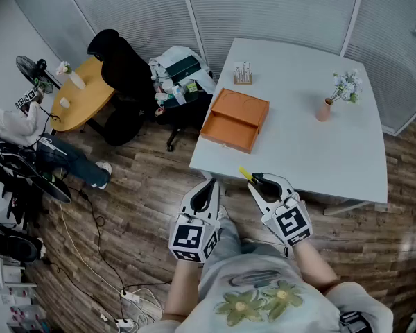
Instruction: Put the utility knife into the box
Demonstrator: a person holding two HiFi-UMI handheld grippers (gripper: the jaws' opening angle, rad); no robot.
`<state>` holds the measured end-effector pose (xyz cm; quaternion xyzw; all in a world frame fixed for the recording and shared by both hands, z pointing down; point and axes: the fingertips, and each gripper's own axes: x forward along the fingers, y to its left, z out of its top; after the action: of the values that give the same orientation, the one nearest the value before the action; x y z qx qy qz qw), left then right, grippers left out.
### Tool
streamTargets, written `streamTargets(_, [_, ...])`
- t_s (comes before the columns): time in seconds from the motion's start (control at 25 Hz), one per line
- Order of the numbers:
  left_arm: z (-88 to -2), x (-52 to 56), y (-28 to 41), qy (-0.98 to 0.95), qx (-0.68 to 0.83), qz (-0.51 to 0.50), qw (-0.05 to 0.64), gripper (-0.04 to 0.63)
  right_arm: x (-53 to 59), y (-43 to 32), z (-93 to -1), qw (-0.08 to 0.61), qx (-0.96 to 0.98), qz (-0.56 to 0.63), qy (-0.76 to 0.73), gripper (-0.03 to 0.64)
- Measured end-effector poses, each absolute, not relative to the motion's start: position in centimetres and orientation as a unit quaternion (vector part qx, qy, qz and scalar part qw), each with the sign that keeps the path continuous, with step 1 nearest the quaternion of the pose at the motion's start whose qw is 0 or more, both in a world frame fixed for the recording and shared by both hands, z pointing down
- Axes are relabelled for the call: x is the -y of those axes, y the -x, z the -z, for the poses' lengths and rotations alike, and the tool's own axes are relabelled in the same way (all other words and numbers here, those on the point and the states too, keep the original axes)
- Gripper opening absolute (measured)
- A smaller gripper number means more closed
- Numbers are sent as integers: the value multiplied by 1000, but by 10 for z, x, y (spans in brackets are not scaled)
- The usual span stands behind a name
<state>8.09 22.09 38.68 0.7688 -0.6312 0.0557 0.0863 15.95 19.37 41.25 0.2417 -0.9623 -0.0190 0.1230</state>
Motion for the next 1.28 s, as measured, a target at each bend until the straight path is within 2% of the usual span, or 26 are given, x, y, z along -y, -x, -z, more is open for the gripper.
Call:
streamTargets(0.44, [-386, -192, -71, -774, 624, -57, 85, 0, -156, -145, -400, 122, 961, 46, -246, 69])
streamTargets(1.28, [-397, -62, 13, -797, 592, -59, 98, 0, -18, -61, -389, 136, 946, 66, -285, 71])
